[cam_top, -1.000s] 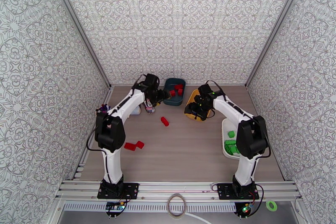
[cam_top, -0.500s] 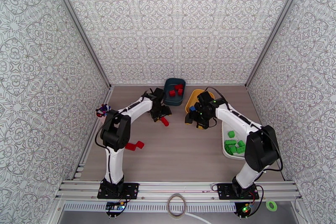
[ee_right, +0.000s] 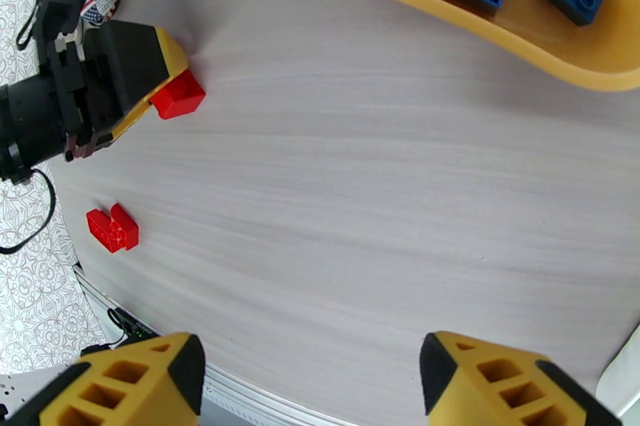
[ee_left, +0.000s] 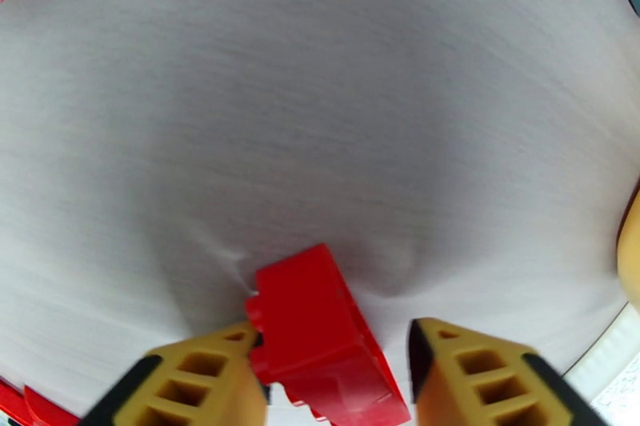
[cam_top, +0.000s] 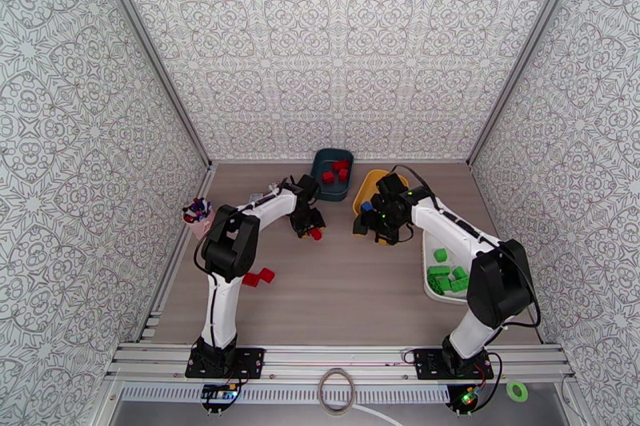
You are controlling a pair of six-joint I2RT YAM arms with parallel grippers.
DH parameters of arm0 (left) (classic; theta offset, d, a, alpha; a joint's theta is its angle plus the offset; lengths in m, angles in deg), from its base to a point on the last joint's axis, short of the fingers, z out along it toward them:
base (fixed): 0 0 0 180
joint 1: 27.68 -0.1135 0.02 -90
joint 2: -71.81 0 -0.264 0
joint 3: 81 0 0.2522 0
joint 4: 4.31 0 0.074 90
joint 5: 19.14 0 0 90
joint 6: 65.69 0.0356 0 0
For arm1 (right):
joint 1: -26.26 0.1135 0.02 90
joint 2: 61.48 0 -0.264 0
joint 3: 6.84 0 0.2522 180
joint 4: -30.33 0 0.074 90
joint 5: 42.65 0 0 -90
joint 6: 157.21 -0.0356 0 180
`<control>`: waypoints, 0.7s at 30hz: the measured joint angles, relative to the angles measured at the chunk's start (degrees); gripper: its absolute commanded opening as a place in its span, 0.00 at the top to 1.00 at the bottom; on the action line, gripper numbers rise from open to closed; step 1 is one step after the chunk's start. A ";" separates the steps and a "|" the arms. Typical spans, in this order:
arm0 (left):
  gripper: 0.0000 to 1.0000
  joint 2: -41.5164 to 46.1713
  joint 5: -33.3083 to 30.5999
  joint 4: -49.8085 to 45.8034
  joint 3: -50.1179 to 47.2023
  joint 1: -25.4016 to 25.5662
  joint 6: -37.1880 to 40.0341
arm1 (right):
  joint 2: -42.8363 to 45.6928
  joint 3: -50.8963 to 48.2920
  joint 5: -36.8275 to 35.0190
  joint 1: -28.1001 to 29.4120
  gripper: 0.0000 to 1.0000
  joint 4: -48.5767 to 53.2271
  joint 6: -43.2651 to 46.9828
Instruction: Sort the legos into containers by color
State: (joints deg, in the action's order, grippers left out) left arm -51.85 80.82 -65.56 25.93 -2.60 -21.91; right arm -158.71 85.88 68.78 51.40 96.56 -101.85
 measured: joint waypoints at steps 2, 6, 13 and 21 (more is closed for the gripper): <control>0.60 0.00 -0.13 -0.09 0.00 0.00 0.09 | 0.00 0.20 0.00 0.00 0.24 -0.02 0.00; 0.66 0.00 -0.70 -0.13 0.00 0.00 0.48 | -0.26 0.22 0.07 0.00 0.25 -0.09 -0.02; 0.72 0.66 -0.02 0.55 -0.63 0.00 1.95 | -2.29 0.31 0.96 0.48 0.27 -1.40 -0.35; 0.73 5.20 6.93 5.84 -3.04 0.00 2.95 | -7.13 3.02 4.50 3.52 0.28 -4.85 -2.75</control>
State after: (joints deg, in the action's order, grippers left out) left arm -46.65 87.75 -59.72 22.89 -2.60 -18.96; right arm -165.83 88.90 73.28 54.92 91.71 -104.60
